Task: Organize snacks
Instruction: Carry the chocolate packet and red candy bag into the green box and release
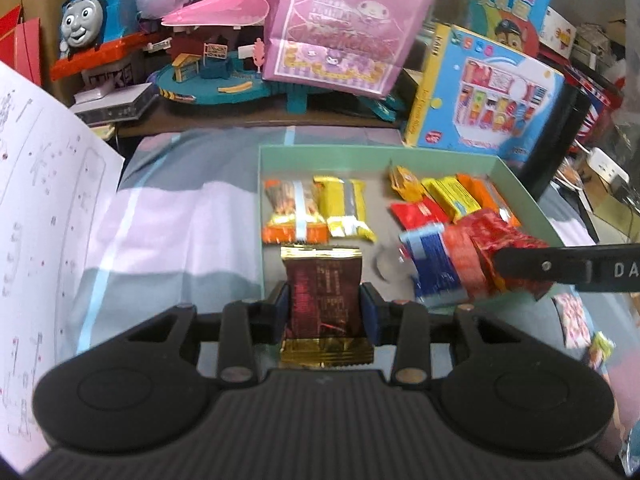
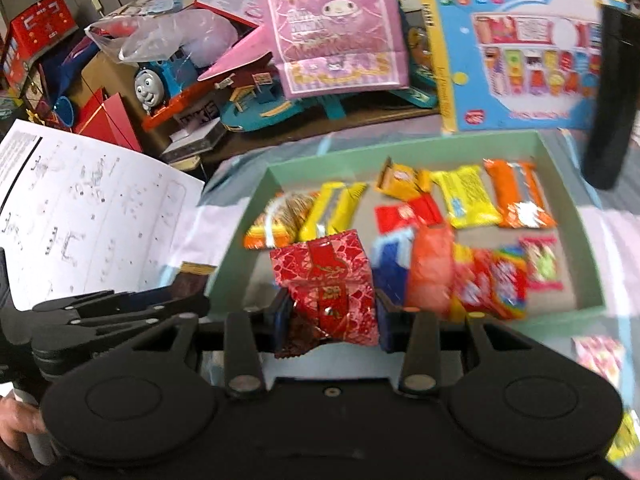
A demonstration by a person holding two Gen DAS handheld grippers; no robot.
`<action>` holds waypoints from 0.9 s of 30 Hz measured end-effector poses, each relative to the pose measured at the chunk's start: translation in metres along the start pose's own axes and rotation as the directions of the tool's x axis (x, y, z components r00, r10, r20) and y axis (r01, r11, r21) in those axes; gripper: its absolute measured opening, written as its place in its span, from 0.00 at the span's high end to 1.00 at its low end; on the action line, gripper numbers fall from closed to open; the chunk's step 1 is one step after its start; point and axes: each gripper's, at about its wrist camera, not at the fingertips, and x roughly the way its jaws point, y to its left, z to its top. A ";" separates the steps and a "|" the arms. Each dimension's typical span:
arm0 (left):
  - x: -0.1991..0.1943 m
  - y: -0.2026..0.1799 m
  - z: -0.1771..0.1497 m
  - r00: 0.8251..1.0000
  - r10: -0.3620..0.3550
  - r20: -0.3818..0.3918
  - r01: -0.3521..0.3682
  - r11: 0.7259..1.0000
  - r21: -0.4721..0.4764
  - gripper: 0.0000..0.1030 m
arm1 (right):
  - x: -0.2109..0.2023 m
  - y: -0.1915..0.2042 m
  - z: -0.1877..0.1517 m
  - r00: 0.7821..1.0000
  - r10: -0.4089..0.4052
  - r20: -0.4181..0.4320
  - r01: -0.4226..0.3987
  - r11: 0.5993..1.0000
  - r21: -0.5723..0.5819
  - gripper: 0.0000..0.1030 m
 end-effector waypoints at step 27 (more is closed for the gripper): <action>0.049 0.013 0.011 0.993 0.103 -0.053 -0.105 0.994 -0.034 0.00 | 0.080 0.014 0.046 0.999 0.037 -0.009 -0.036 0.997 0.066 0.00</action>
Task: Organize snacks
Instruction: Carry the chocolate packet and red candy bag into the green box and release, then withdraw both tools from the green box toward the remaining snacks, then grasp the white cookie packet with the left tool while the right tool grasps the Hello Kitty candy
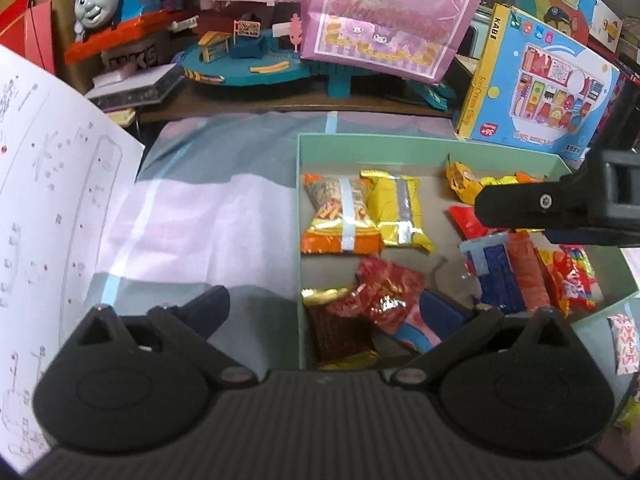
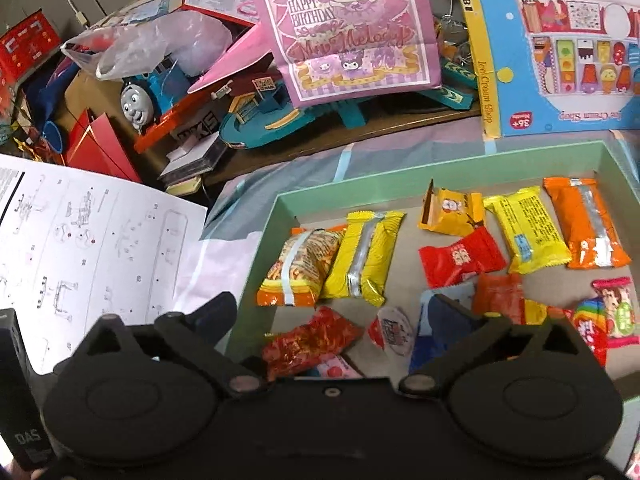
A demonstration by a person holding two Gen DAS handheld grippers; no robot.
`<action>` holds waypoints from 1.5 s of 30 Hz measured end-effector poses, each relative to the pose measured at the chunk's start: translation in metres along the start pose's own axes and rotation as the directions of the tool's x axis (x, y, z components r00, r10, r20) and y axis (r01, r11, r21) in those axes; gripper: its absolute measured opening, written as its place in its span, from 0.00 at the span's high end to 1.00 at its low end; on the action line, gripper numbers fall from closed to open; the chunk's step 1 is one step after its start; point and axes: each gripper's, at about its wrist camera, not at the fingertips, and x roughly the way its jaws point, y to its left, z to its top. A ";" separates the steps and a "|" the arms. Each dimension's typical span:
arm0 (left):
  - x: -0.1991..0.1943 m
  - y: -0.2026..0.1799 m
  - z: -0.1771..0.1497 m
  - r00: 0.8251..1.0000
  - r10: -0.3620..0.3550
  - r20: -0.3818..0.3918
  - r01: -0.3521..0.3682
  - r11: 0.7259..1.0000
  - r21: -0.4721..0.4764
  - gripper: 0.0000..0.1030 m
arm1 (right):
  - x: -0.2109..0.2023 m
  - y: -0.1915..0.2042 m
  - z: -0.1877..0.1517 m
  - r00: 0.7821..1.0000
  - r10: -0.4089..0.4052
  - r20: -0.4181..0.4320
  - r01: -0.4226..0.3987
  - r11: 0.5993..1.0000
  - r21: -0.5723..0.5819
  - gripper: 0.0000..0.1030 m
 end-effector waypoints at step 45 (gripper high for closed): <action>-0.029 0.012 -0.107 0.992 0.018 -0.122 -0.019 1.000 -0.011 0.00 | -0.072 -0.053 -0.140 0.981 -0.086 -0.174 0.108 0.987 0.122 0.46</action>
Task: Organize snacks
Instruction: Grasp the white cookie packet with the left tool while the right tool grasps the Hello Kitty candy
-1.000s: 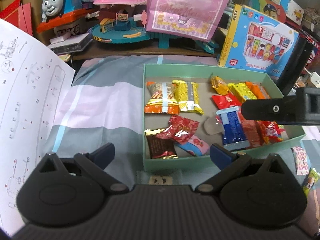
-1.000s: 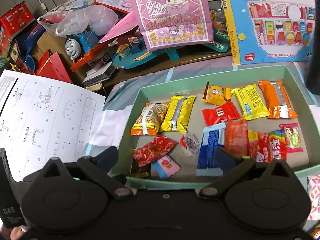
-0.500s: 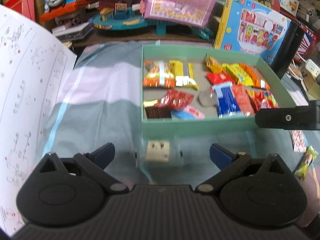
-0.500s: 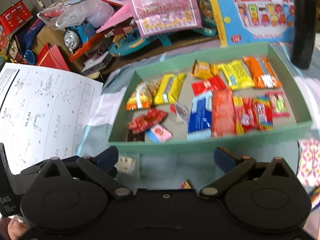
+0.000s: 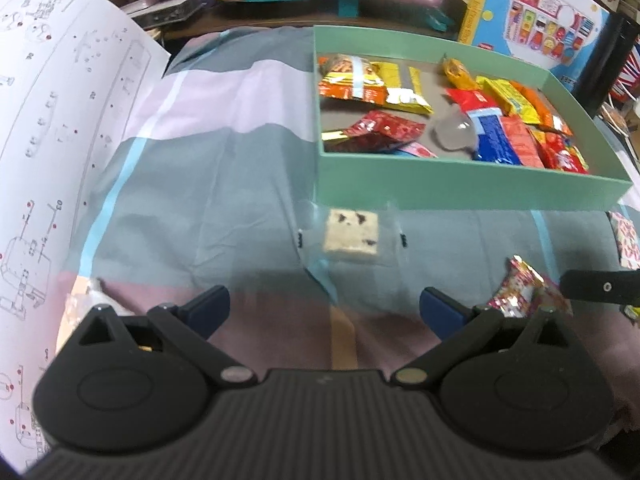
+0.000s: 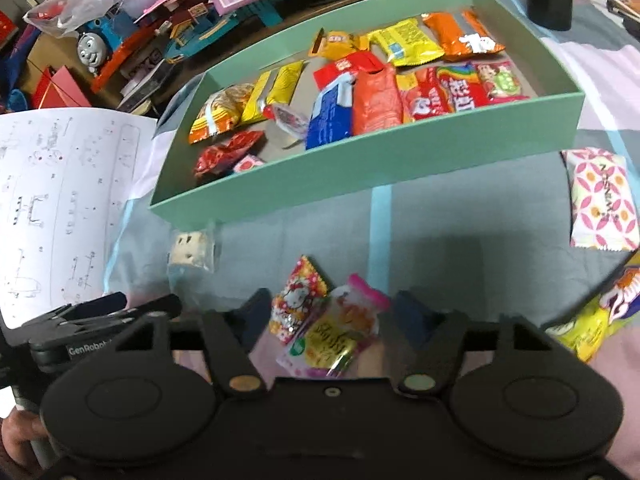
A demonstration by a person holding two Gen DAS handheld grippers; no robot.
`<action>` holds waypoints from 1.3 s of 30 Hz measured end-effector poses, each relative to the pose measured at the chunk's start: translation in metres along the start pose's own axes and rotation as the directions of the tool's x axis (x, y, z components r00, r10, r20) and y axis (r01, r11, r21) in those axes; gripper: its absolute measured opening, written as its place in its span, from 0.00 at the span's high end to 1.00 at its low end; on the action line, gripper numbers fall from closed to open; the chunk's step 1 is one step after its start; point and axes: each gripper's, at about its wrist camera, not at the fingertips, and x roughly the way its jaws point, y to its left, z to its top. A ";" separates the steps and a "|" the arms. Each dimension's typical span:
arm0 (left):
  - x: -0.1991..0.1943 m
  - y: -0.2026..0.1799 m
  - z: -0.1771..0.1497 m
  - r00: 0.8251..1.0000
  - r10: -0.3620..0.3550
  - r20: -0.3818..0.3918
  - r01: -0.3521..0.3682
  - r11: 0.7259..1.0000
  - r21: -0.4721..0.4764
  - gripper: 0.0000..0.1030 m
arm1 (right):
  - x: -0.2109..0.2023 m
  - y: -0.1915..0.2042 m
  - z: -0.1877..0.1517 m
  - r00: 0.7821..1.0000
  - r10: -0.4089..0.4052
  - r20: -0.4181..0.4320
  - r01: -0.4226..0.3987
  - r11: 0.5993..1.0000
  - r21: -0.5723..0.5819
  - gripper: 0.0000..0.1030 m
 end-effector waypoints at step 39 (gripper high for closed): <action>0.039 -0.026 0.023 0.999 -0.030 0.020 0.029 0.997 0.066 0.63 | 0.052 0.061 -0.008 0.997 -0.044 0.064 0.066 0.909 -0.412 0.77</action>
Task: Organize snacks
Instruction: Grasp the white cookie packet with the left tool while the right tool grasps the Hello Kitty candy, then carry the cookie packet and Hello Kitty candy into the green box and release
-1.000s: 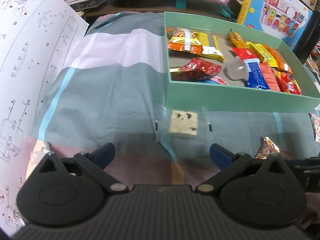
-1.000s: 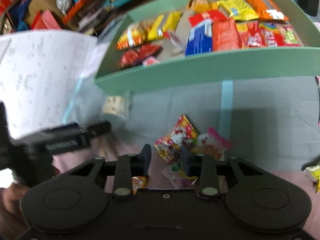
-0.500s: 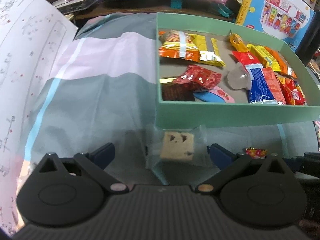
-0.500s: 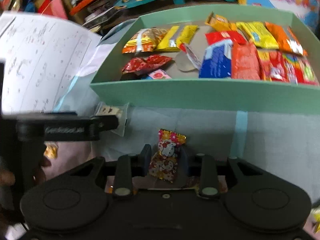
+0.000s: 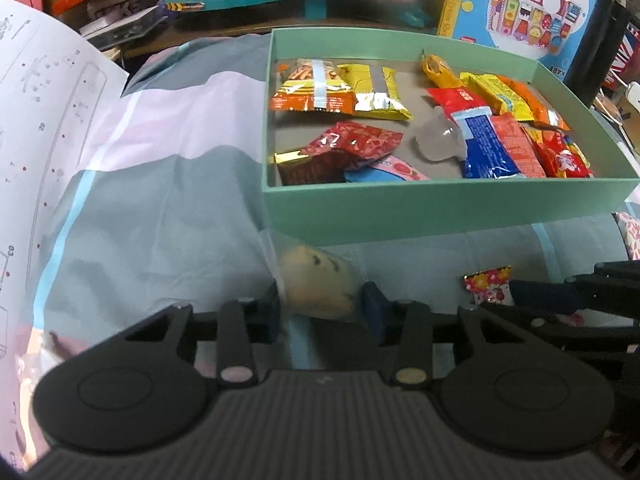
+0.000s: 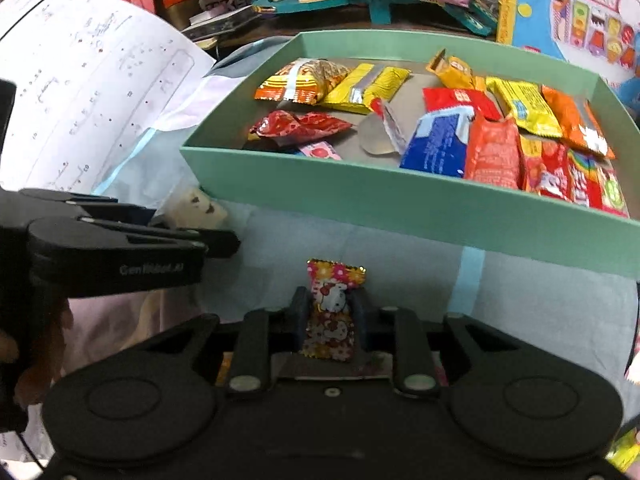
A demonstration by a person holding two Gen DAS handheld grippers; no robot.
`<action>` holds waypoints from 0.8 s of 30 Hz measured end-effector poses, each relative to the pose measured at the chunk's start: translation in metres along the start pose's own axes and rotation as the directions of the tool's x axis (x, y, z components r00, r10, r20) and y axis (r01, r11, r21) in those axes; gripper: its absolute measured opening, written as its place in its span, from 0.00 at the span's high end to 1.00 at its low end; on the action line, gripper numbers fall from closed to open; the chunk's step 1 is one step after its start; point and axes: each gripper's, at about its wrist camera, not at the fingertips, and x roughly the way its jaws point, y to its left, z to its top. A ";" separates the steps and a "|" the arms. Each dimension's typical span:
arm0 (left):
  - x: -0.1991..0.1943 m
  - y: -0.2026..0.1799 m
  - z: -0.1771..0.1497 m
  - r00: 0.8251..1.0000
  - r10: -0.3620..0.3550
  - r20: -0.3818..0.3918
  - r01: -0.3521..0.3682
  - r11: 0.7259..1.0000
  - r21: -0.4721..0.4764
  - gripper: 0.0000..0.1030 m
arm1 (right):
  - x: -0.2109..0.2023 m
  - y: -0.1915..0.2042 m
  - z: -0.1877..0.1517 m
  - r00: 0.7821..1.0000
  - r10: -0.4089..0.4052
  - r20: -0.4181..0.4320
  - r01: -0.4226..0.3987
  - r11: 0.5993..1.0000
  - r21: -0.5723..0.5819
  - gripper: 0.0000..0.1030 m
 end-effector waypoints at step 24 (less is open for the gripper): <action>-0.030 -0.024 -0.025 0.998 -0.057 -0.026 0.058 0.997 0.044 0.84 | -0.051 -0.045 -0.012 0.995 0.073 0.061 -0.085 0.971 0.222 0.81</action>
